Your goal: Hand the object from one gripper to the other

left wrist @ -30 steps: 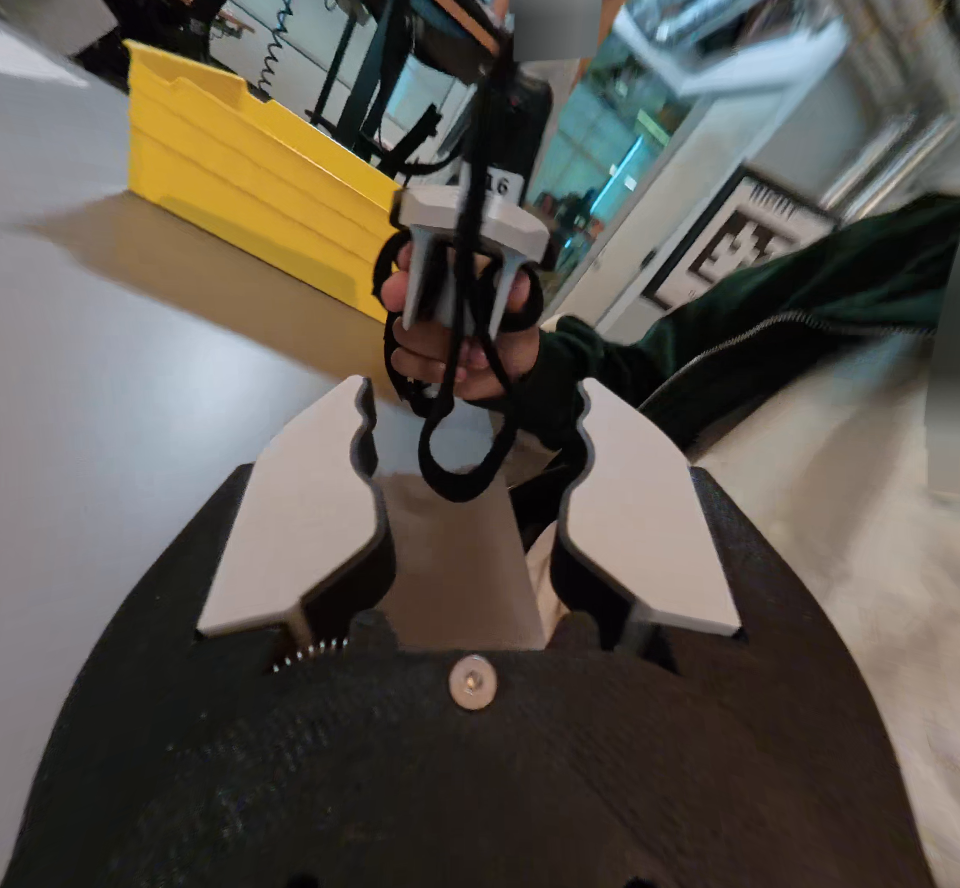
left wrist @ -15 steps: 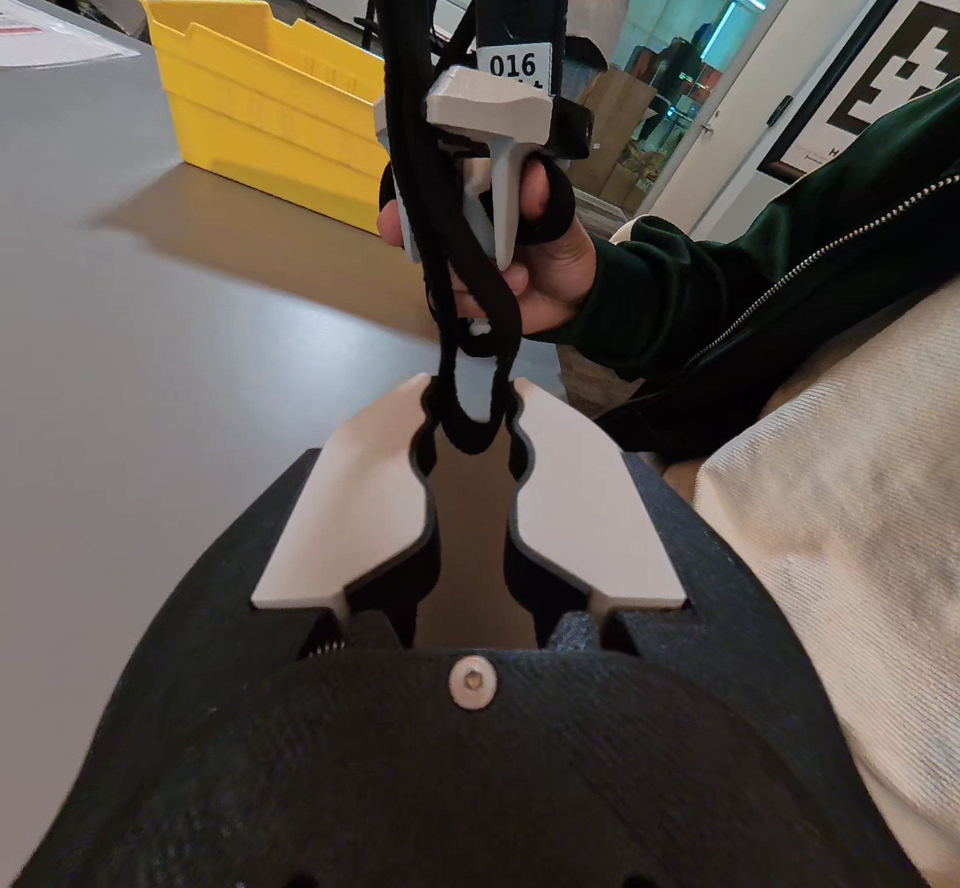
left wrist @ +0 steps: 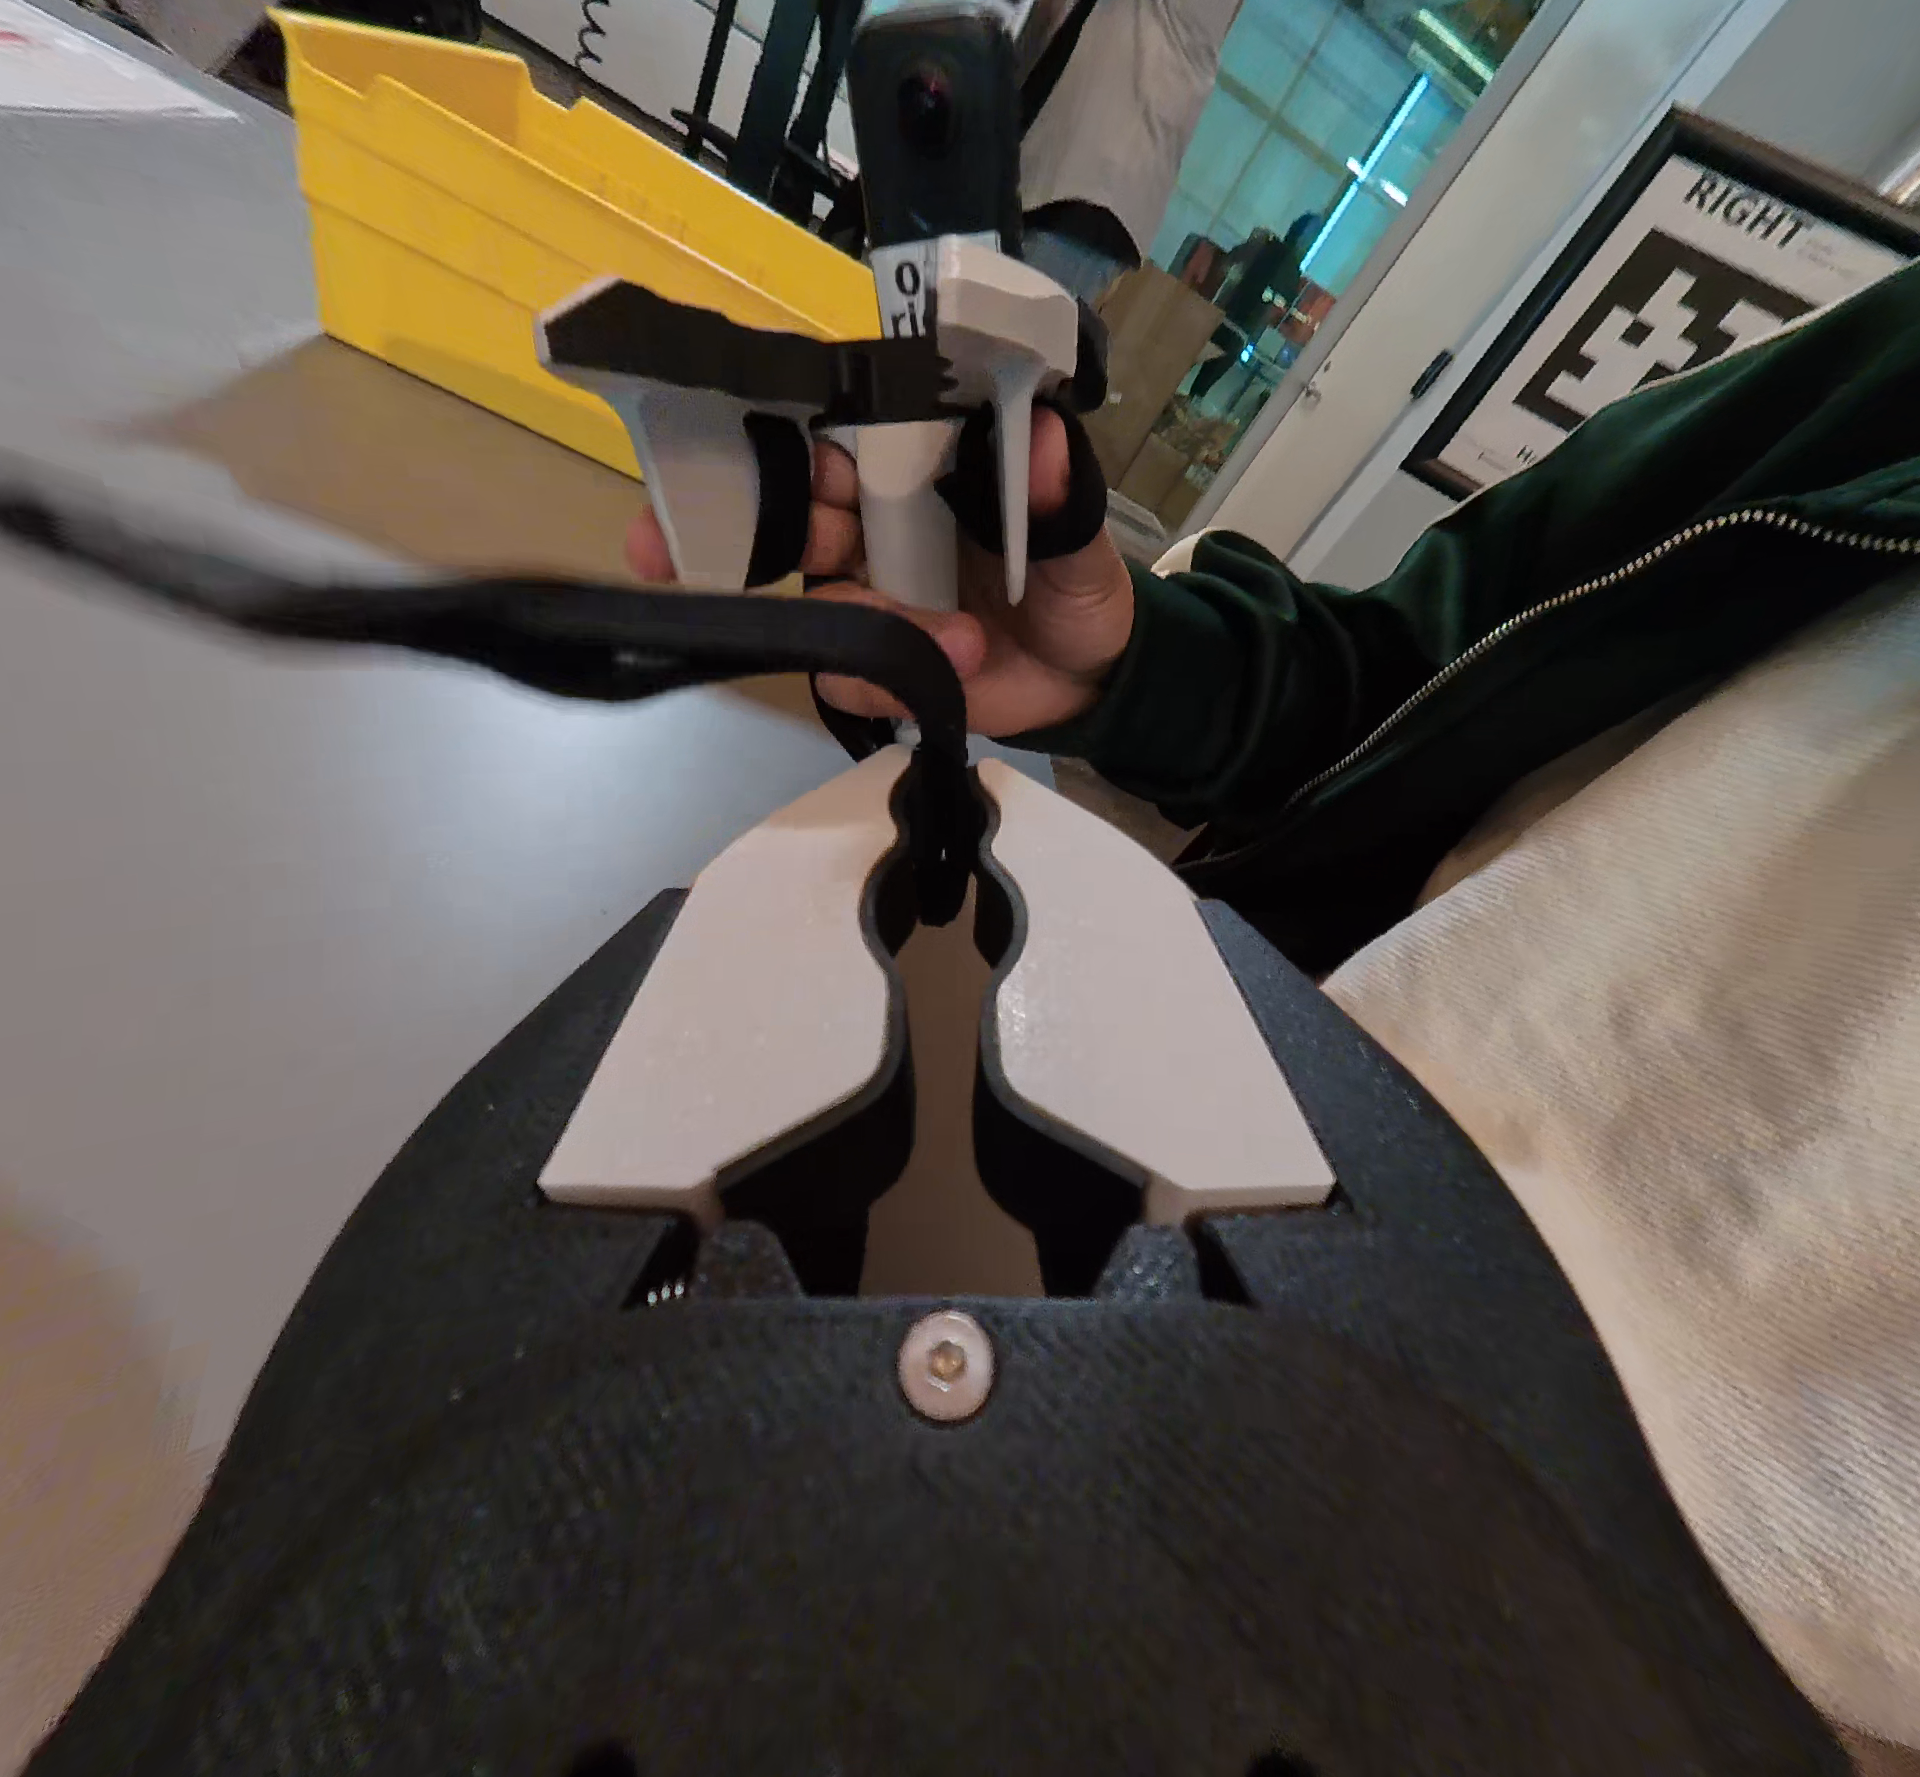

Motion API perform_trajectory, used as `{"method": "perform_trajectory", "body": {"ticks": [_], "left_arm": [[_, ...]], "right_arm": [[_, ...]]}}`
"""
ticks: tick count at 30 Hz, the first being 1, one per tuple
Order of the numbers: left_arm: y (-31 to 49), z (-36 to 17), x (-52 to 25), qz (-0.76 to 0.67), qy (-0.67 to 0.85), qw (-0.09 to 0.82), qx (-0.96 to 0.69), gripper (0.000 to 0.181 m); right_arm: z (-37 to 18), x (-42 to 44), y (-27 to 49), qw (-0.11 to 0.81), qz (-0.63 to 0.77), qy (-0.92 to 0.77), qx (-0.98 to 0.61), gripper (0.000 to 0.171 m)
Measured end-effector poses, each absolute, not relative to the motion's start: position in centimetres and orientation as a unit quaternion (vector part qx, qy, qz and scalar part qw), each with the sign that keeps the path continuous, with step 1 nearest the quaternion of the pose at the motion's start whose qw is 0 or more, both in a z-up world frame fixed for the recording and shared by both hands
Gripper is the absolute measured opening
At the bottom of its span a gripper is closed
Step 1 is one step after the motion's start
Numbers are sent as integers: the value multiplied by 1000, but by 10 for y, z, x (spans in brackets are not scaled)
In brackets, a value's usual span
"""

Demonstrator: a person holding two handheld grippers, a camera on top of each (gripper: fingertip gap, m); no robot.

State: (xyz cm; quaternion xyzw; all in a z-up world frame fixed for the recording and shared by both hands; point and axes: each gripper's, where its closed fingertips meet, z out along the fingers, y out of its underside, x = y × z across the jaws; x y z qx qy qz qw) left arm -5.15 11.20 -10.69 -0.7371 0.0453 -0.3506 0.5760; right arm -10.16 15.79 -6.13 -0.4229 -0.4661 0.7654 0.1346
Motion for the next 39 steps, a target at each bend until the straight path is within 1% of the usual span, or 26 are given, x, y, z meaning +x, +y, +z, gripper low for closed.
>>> {"method": "perform_trajectory", "body": {"ticks": [5, 11, 15, 21, 24, 27, 29, 30, 31, 37, 39], "left_arm": [[109, -93, -64, -385, 10, 600, -701, 3], [100, -74, -71, -438, -5, 620, -650, 3], [93, -59, -69, -477, -2, 618, -625, 4], [87, -47, -58, -549, 7, 587, -595, 5], [84, -43, -50, -579, 17, 571, -582, 6], [82, -42, -43, -596, 27, 557, -578, 6], [81, -42, -39, -603, 34, 547, -580, 7], [80, -42, -37, -605, 39, 546, -578, 8], [80, -41, -37, -607, 42, 548, -575, 10], [82, -36, -47, -604, 22, 580, -547, 43], [82, -35, -54, -604, 10, 589, -537, 49]], "right_arm": [[-71, -106, 162, 134, 751, -470, -444, 64], [-75, -105, 158, 169, 726, -515, -424, 58], [-77, -101, 148, 219, 690, -573, -384, 52], [-83, -92, 121, 333, 588, -683, -278, 42], [-91, -90, 110, 362, 542, -717, -246, 38], [-93, -90, 106, 375, 525, -727, -235, 28], [-91, -89, 106, 379, 525, -726, -232, 13], [-90, -88, 107, 381, 526, -725, -231, 10], [-89, -88, 108, 382, 527, -723, -232, 8], [-80, -88, 117, 369, 557, -698, -257, 6], [-75, -88, 122, 354, 583, -678, -274, 6]]}}
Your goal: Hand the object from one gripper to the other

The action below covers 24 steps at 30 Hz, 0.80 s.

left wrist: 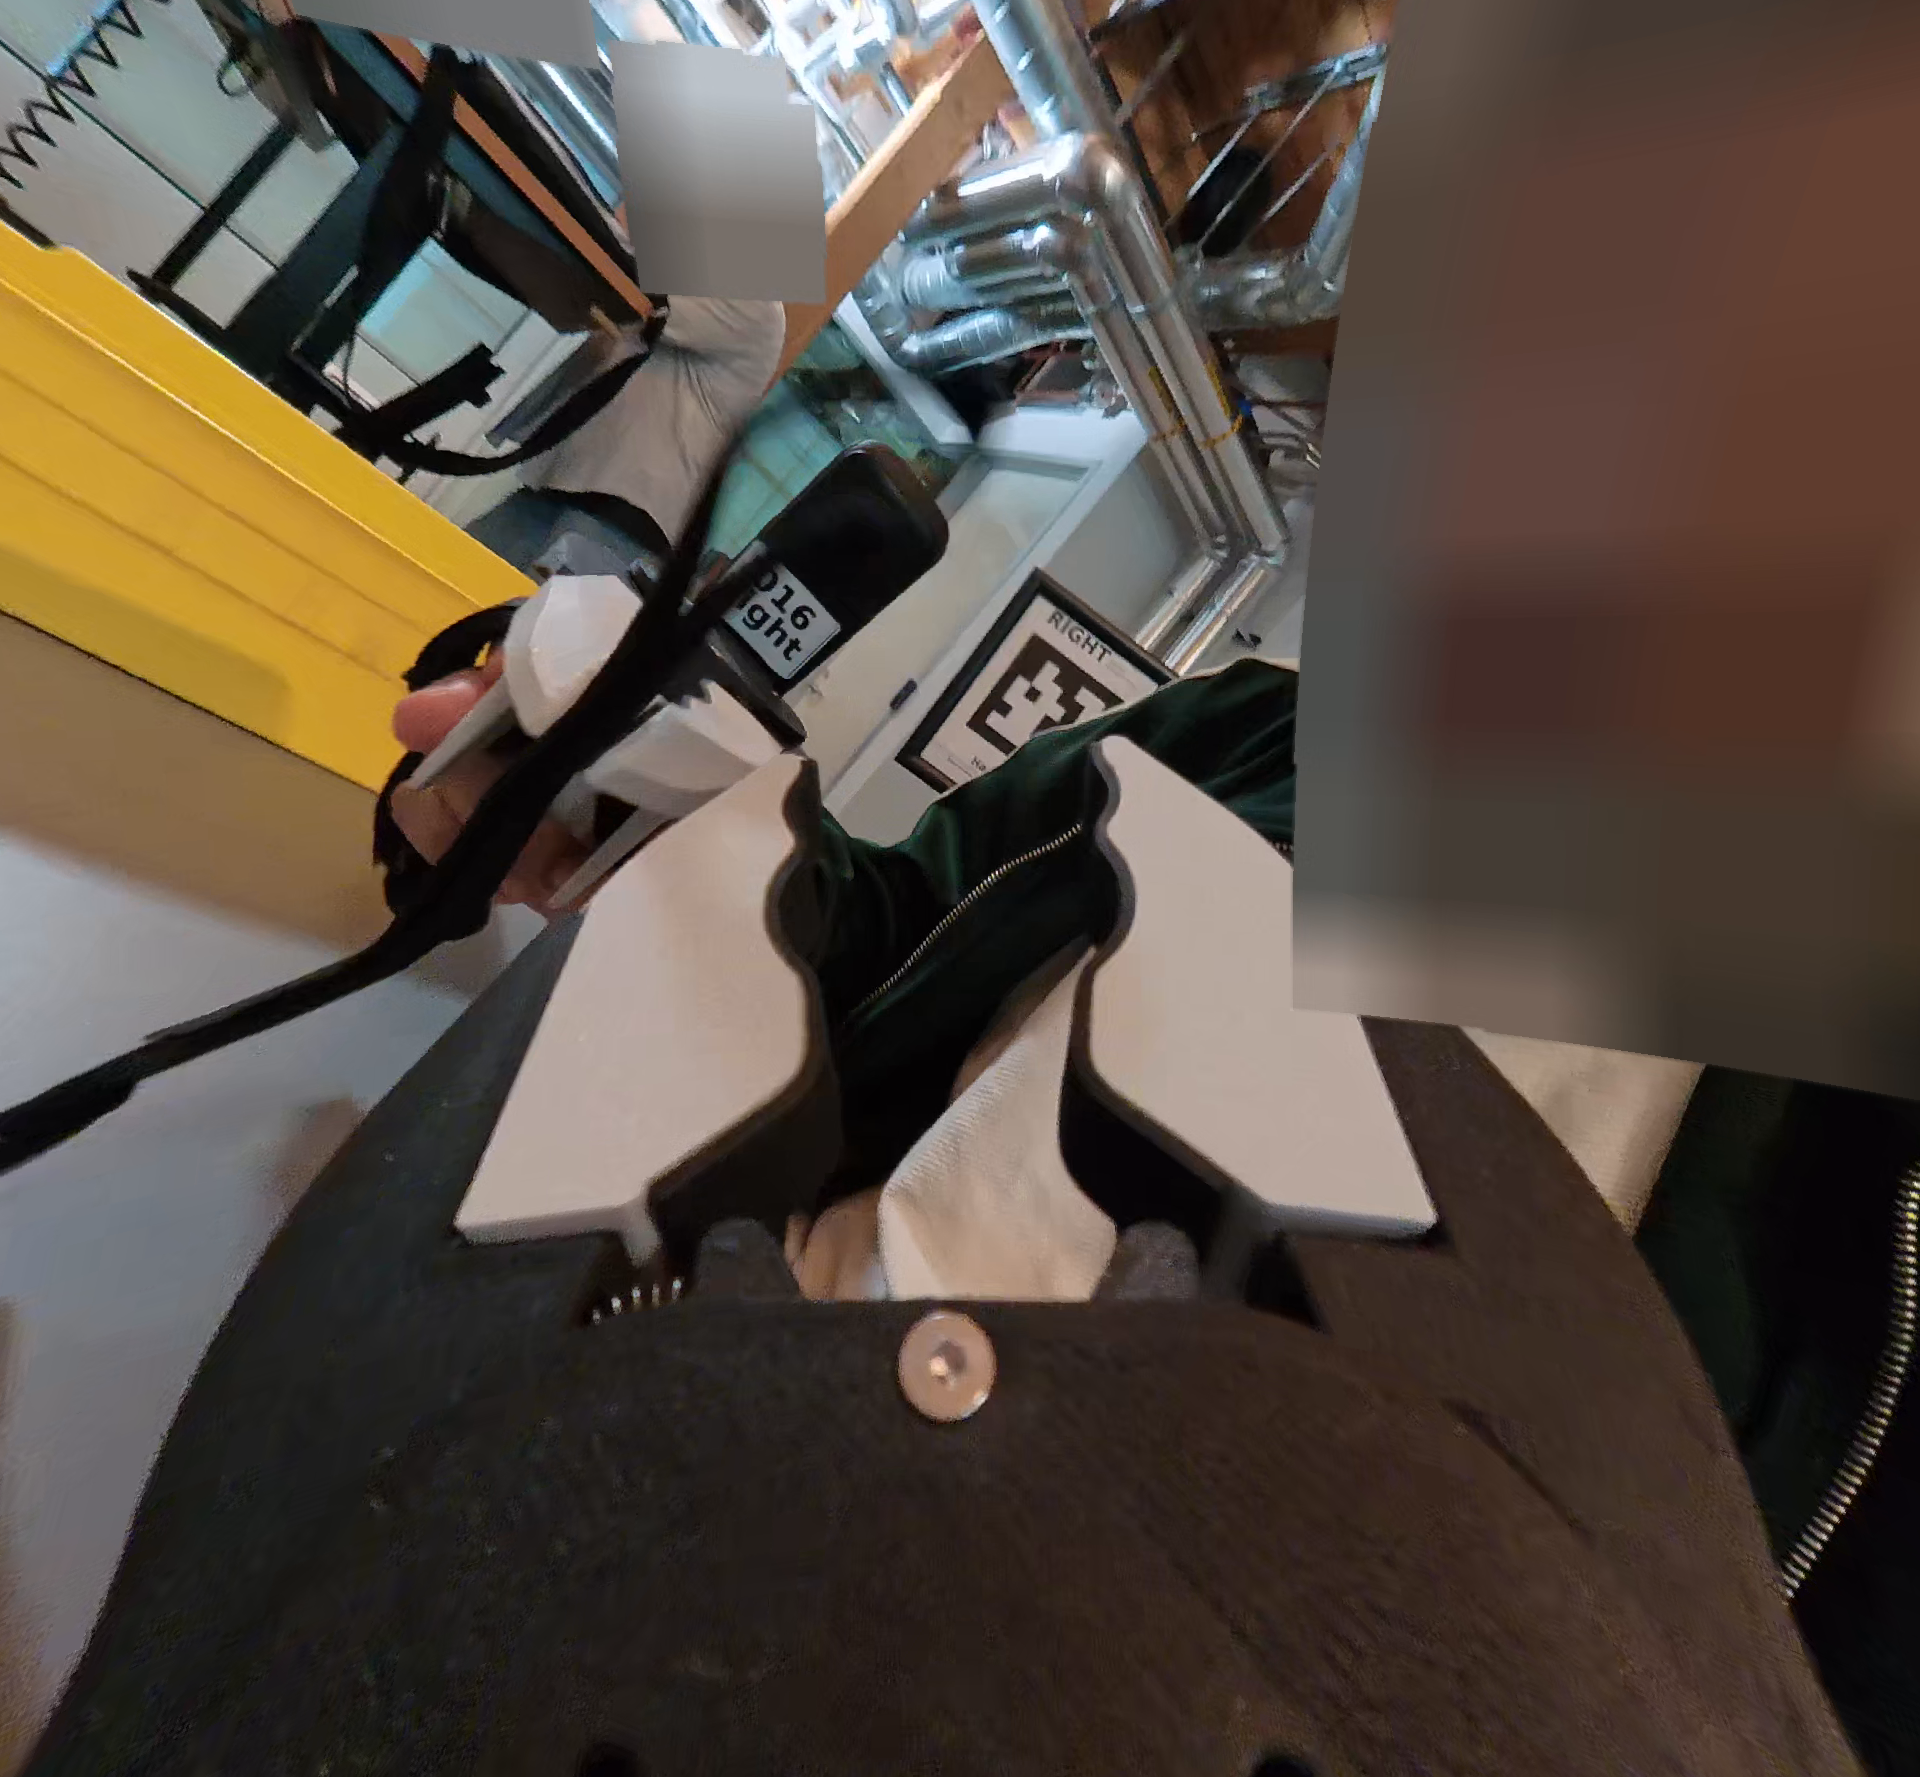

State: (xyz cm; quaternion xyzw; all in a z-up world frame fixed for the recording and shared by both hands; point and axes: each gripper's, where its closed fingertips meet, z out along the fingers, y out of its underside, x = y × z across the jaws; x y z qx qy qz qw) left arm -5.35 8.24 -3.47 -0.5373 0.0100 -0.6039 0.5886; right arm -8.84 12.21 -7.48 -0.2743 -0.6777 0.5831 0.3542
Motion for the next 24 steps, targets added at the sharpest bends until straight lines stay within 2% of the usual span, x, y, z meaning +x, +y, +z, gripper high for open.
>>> {"method": "perform_trajectory", "body": {"ticks": [7, 16, 19, 24], "left_arm": [[95, -51, -73, -534, -34, 622, -572, 49], [103, -59, -79, -420, -34, 656, -626, 42], [100, -54, -78, -418, -23, 662, -622, 23], [97, -50, -72, -428, -7, 658, -620, 6]], "right_arm": [[-64, -84, 125, 226, 685, -611, -326, 5], [-83, -73, 85, 152, 662, -673, -293, 5], [-85, -71, 76, 137, 658, -682, -287, 5], [-86, -69, 72, 130, 659, -684, -286, 6]]}}
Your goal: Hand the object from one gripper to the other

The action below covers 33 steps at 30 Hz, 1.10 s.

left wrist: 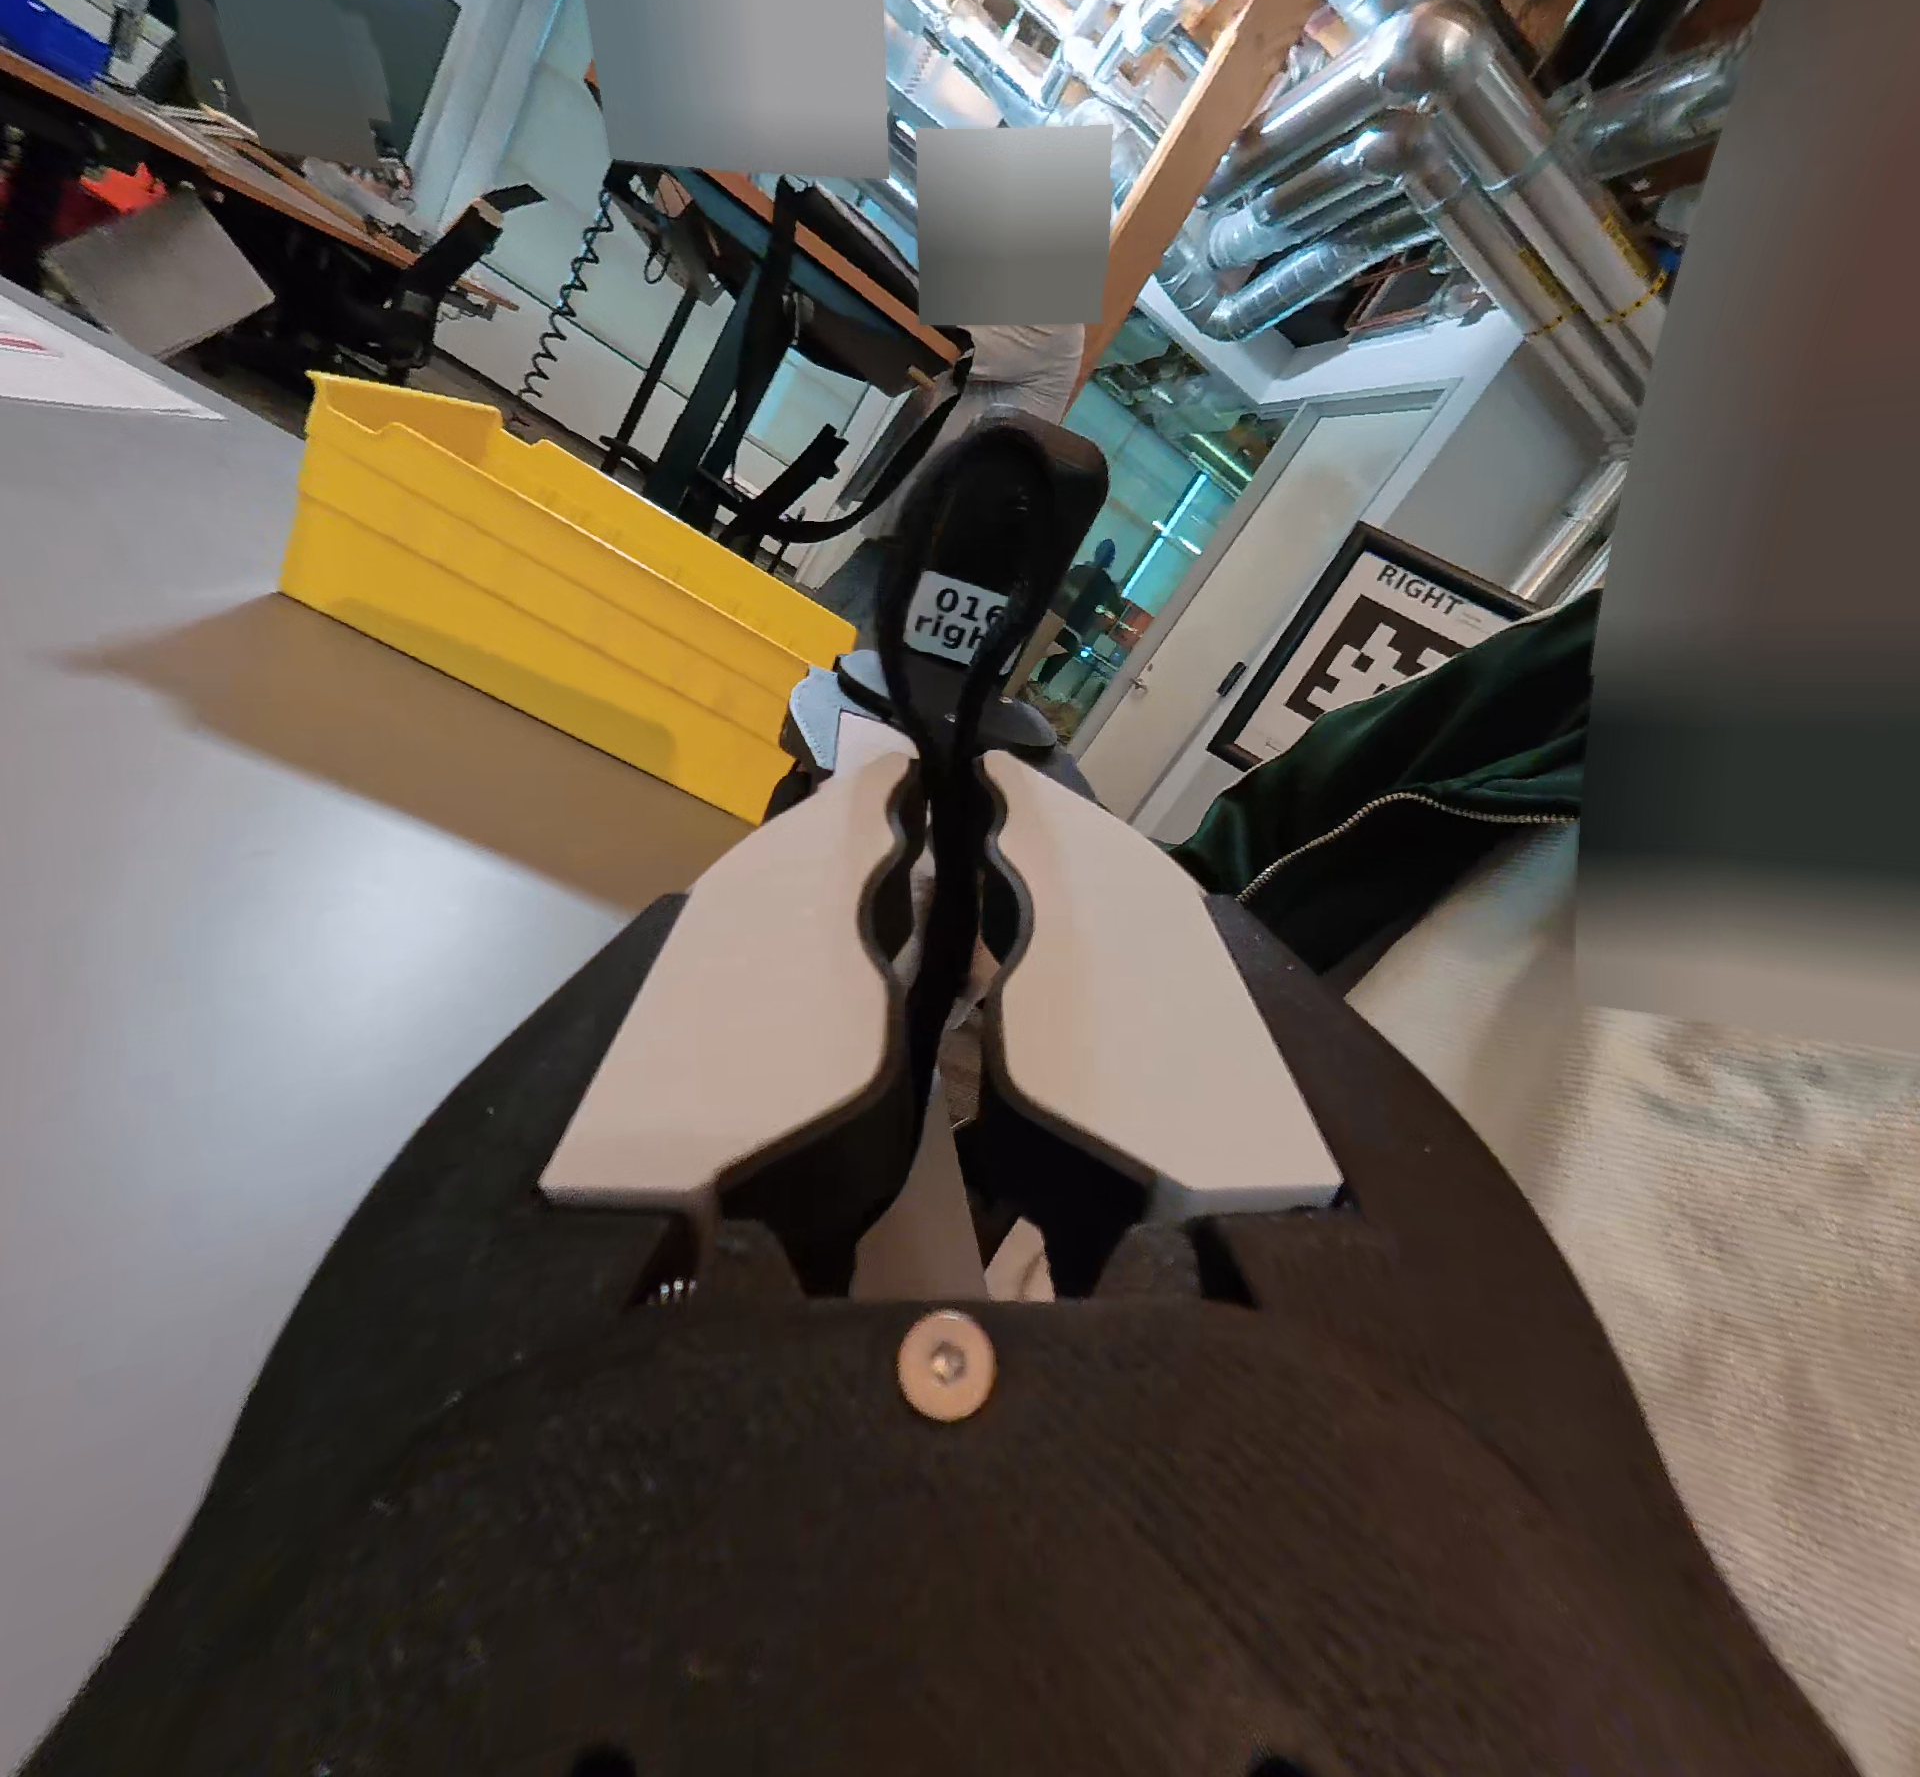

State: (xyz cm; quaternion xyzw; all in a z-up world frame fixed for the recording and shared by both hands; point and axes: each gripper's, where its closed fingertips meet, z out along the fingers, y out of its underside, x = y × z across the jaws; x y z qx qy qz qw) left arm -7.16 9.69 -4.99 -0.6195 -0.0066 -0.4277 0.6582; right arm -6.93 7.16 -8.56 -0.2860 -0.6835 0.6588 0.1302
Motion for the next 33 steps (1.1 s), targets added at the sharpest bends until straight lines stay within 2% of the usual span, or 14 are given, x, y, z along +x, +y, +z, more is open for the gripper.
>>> {"method": "perform_trajectory", "body": {"ticks": [3, 6, 8, 11, 22, 24, 28, 29, 31, 33], "left_arm": [[95, -46, -69, -439, -4, 657, -613, 4], [94, -43, -70, -441, -8, 659, -609, 4], [93, -42, -72, -448, -15, 658, -605, 3], [94, -43, -72, -460, -23, 652, -602, 4], [105, -52, -41, -439, 12, 620, -651, 4], [106, -54, -38, -440, 16, 616, -653, 4], [105, -51, -35, -450, 23, 619, -643, 4], [105, -50, -35, -447, 25, 626, -639, 7], [106, -47, -36, -441, 24, 637, -631, 30], [106, -47, -36, -438, 25, 643, -628, 40]], "right_arm": [[-84, -70, 73, 130, 664, -678, -286, 10], [-81, -74, 80, 134, 678, -658, -300, 34], [-72, -78, 89, 136, 699, -629, -312, 44], [-57, -81, 105, 145, 729, -581, -332, 47], [-19, -71, 102, 168, 757, -549, -311, 41], [-14, -68, 101, 178, 757, -552, -302, 22], [-13, -65, 101, 194, 741, -571, -295, 7], [-11, -65, 100, 197, 740, -572, -293, 6], [-5, -63, 101, 204, 742, -568, -290, 6], [1, -62, 104, 212, 745, -561, -292, 6]]}}
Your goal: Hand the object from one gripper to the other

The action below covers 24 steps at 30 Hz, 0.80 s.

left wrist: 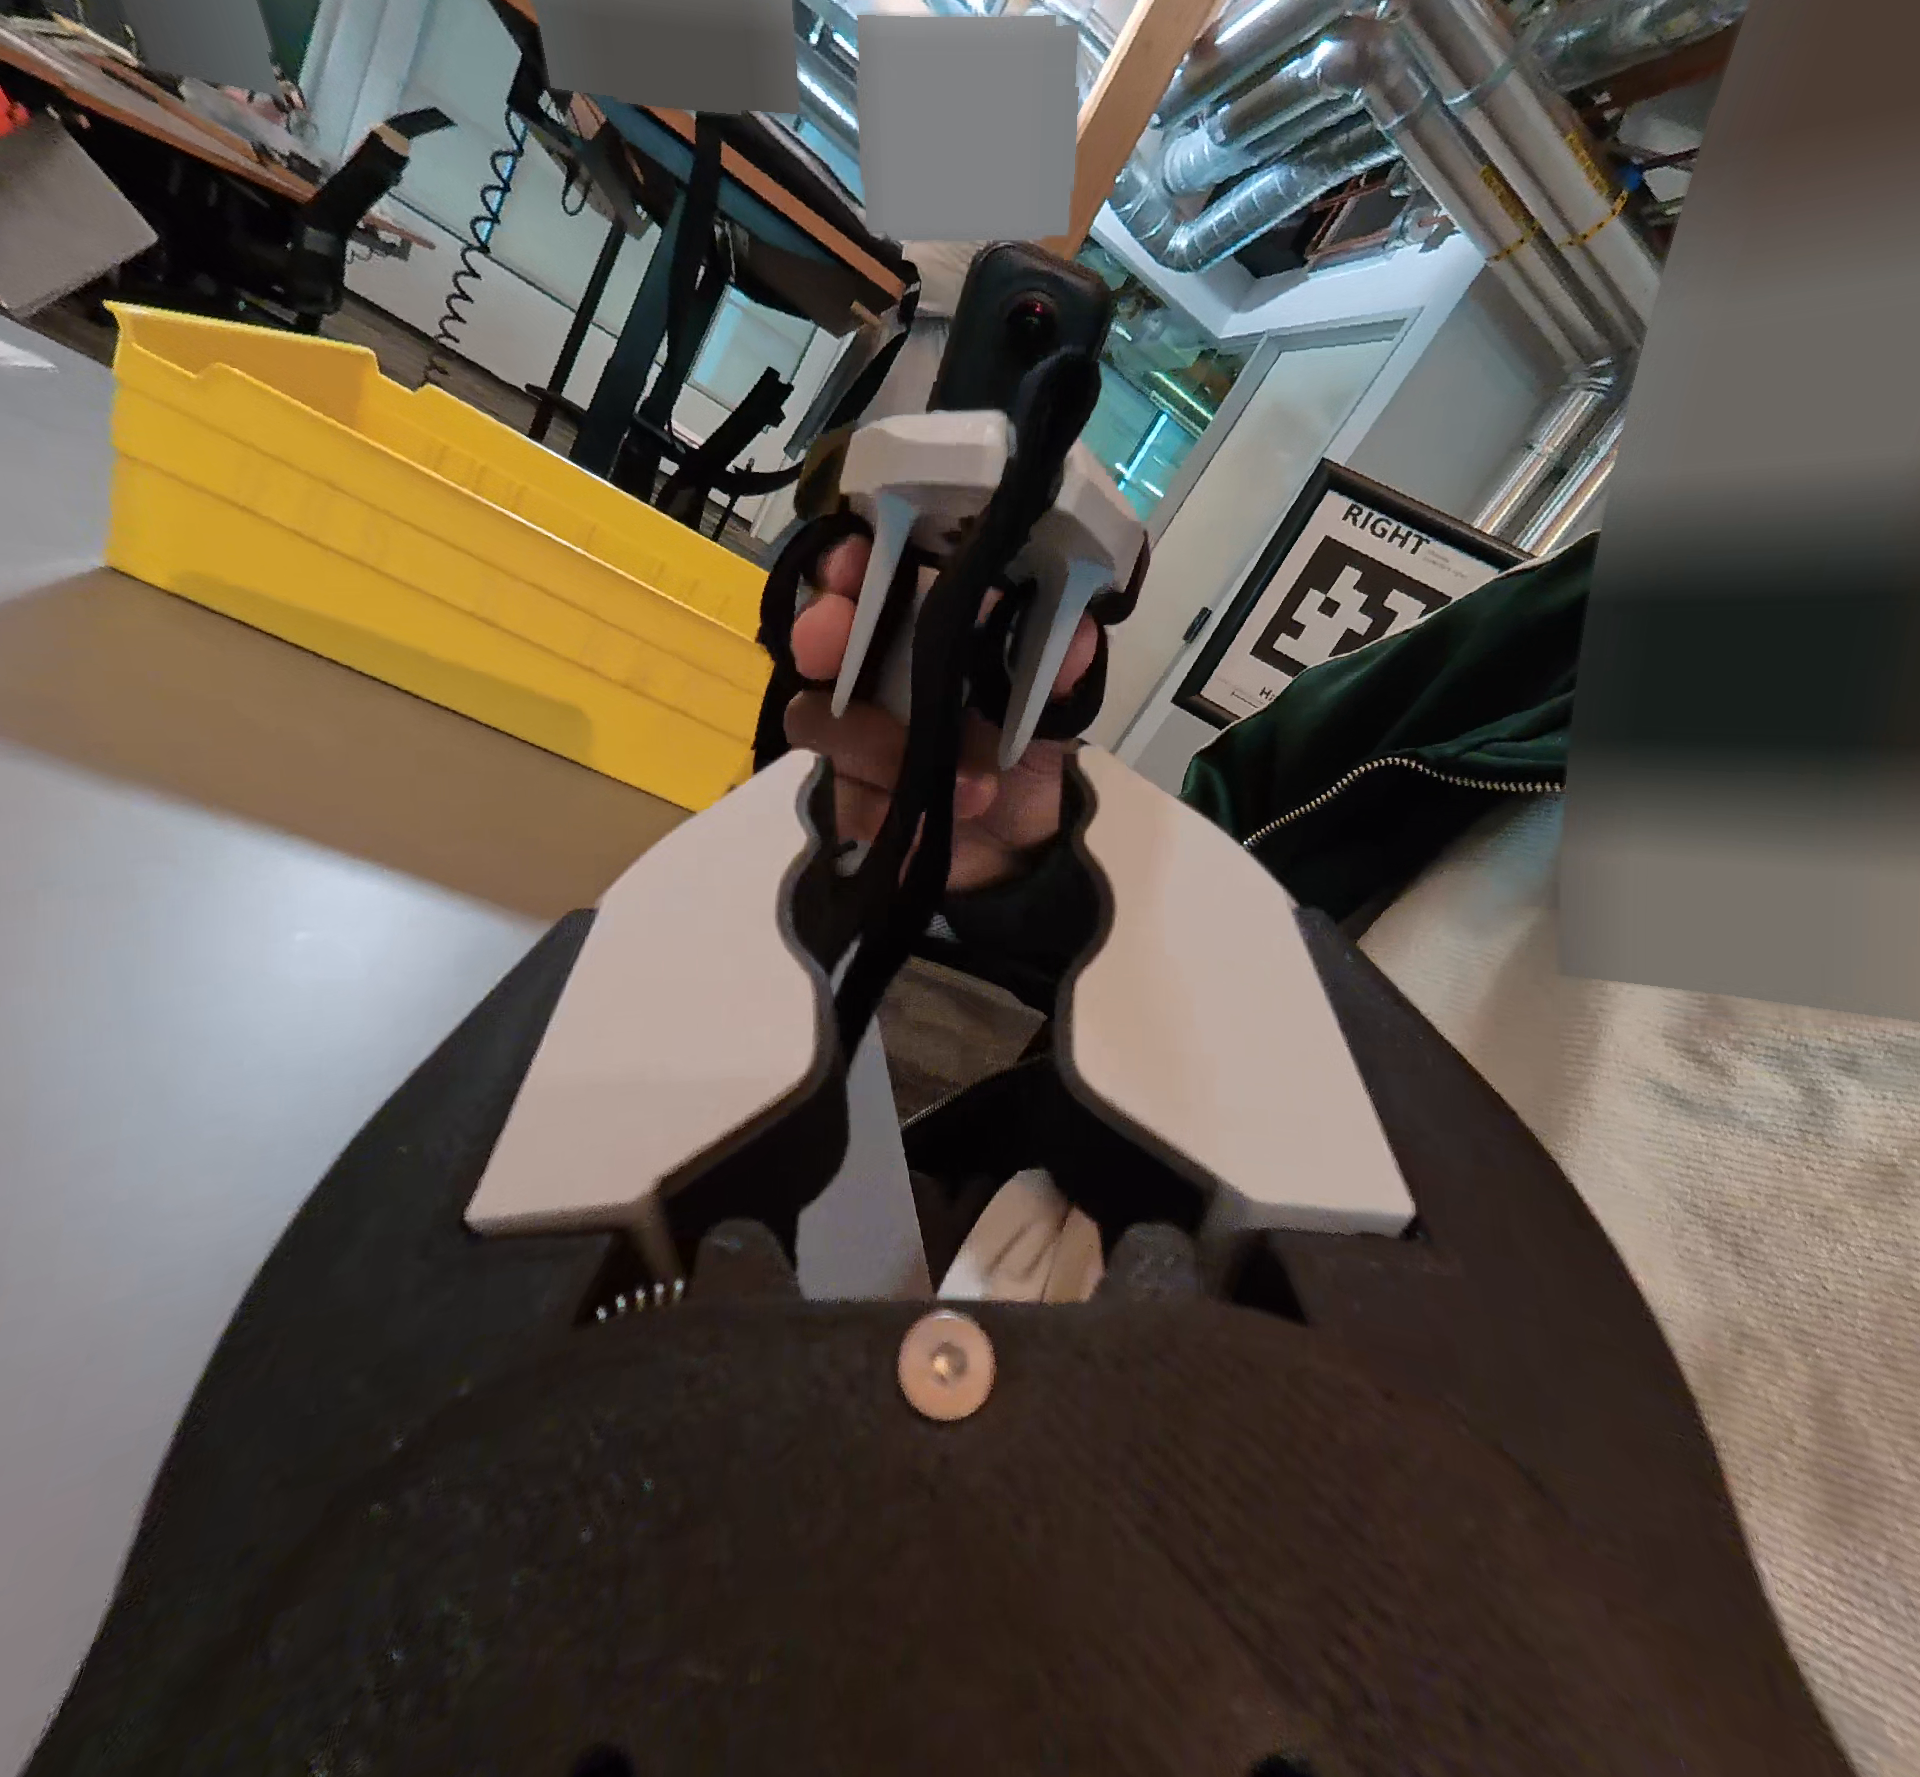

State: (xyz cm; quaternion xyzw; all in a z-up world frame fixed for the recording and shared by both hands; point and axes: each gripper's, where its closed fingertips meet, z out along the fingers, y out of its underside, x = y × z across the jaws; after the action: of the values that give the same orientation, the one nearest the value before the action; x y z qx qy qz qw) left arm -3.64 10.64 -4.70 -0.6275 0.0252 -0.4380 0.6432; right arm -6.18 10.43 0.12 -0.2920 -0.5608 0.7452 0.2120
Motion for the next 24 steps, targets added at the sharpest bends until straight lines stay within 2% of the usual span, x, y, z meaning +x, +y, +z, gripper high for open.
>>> {"method": "perform_trajectory", "body": {"ticks": [3, 11, 21, 24], "left_arm": [[109, -54, -37, -416, 29, 644, -641, 51], [115, -77, -37, -359, 52, 630, -687, 53], [115, -91, -18, -344, 102, 598, -717, 30], [115, -94, -15, -337, 111, 594, -722, 6]], "right_arm": [[11, -60, 111, 219, 749, -550, -298, 6], [37, -52, 123, 241, 754, -532, -299, 6], [52, -45, 125, 253, 759, -524, -294, 6], [53, -45, 124, 253, 759, -522, -295, 6]]}}
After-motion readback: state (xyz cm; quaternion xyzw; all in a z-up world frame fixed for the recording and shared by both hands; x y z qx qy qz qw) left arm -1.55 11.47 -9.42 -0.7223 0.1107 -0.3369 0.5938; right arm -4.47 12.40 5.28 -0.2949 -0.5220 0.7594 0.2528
